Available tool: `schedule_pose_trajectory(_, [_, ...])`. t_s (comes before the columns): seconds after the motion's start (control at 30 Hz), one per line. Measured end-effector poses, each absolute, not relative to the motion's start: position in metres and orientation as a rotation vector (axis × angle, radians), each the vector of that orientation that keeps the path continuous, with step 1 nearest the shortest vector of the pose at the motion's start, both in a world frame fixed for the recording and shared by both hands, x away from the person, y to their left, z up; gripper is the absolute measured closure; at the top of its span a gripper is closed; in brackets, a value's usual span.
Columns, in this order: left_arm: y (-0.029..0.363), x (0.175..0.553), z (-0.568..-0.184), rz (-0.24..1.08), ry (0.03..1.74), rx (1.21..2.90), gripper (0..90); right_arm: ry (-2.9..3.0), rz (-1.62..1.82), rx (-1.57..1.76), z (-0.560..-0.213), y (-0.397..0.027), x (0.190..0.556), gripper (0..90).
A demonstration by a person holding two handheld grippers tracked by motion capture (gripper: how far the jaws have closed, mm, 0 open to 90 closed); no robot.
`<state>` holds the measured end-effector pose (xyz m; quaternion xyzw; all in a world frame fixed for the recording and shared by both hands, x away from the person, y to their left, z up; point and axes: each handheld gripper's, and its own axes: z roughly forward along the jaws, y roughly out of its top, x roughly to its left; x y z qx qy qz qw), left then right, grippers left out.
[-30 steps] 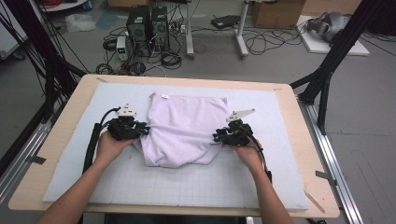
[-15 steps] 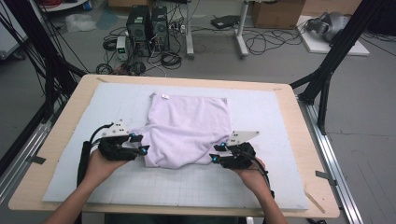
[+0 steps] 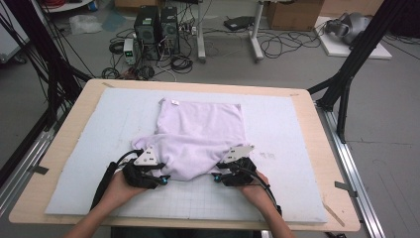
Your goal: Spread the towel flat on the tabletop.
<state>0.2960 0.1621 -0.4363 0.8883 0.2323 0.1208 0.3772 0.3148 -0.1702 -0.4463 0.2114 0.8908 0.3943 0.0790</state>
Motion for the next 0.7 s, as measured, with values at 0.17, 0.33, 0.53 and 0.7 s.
schedule_pose_trajectory(0.17, [0.168,0.302,-0.428,0.300,0.597,2.256,78.8,2.676,1.185,0.608,-0.444,-0.172,0.316,85.3])
schedule_pose_trajectory(0.33, [0.184,0.307,-0.403,0.346,0.638,2.169,79.9,2.668,1.237,0.590,-0.430,-0.184,0.313,86.3])
schedule_pose_trajectory(0.53, [0.203,0.317,-0.368,0.410,0.677,2.081,80.2,2.586,1.310,0.610,-0.400,-0.211,0.309,86.5])
schedule_pose_trajectory(0.7, [0.207,0.323,-0.352,0.463,0.697,2.066,81.1,2.531,1.312,0.618,-0.376,-0.234,0.306,86.7])
